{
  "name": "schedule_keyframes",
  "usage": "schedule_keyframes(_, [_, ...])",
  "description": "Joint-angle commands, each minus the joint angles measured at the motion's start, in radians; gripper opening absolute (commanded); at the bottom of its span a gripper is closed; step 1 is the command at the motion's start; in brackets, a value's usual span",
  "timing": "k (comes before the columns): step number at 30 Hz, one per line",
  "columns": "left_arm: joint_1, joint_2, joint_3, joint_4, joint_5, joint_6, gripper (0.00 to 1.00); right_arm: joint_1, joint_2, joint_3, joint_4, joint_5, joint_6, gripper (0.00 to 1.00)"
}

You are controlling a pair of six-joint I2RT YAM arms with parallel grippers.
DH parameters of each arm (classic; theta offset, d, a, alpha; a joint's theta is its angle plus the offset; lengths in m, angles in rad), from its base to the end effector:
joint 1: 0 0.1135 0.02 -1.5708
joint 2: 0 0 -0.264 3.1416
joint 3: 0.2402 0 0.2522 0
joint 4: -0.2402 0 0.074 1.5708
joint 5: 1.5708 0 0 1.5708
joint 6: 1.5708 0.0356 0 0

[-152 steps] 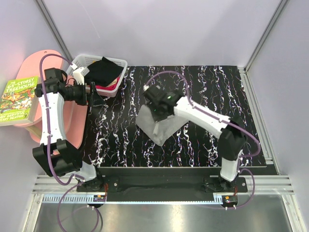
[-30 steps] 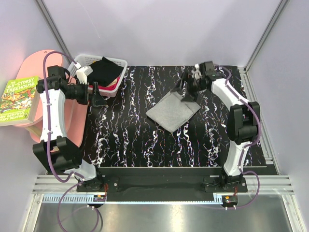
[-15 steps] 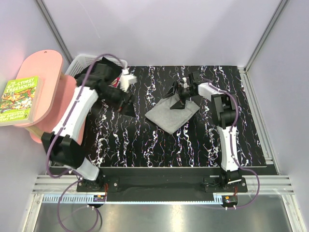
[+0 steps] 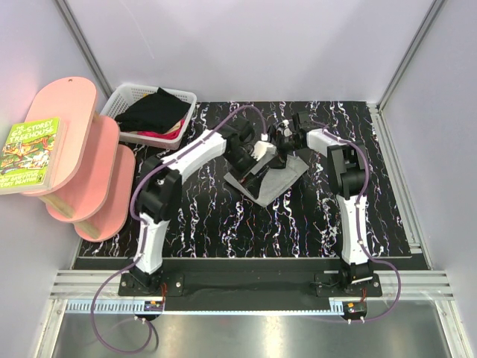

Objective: Fold and stack the t-shirts
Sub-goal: Smooth out wrinkles on the folded tshirt

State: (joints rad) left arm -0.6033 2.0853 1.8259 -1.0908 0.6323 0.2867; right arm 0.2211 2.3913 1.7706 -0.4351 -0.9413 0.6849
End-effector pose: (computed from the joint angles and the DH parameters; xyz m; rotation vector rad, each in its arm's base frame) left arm 0.3377 -0.2582 0.2383 1.3287 2.5447 -0.9768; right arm 0.4757 0.1364 0.1172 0.2672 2.6978 1.5389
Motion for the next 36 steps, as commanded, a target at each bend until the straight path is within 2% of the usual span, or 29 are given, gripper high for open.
schedule_keyframes(1, [-0.015,0.054,0.084,0.080,-0.005,-0.041,0.99,-0.031,0.039,-0.062,-0.067,0.156,-0.039,1.00])
schedule_keyframes(12, [-0.021,0.243,0.170,0.146,-0.089,-0.109,0.99,-0.054,0.037,-0.071,-0.067,0.159,-0.025,1.00])
schedule_keyframes(15, [-0.032,0.274,0.171,0.118,-0.147,-0.103,0.99,-0.065,0.025,-0.094,-0.065,0.171,-0.022,1.00])
schedule_keyframes(18, [-0.044,0.302,0.193,0.017,-0.189,-0.064,0.99,-0.068,0.005,-0.125,-0.064,0.183,-0.018,0.99])
schedule_keyframes(22, [-0.021,0.266,0.124,-0.049,-0.212,-0.012,0.99,-0.066,-0.032,-0.180,-0.059,0.191,-0.016,1.00])
schedule_keyframes(24, [0.026,0.228,0.078,-0.050,-0.212,-0.003,0.99,-0.068,-0.070,-0.232,-0.048,0.196,-0.022,1.00])
schedule_keyframes(30, [0.166,0.193,0.096,-0.061,-0.243,0.014,0.99,-0.066,-0.176,-0.385,0.015,0.199,-0.012,1.00])
schedule_keyframes(36, [0.142,0.134,0.087,-0.063,-0.220,-0.003,0.99,-0.066,-0.224,-0.416,0.050,0.185,0.004,1.00])
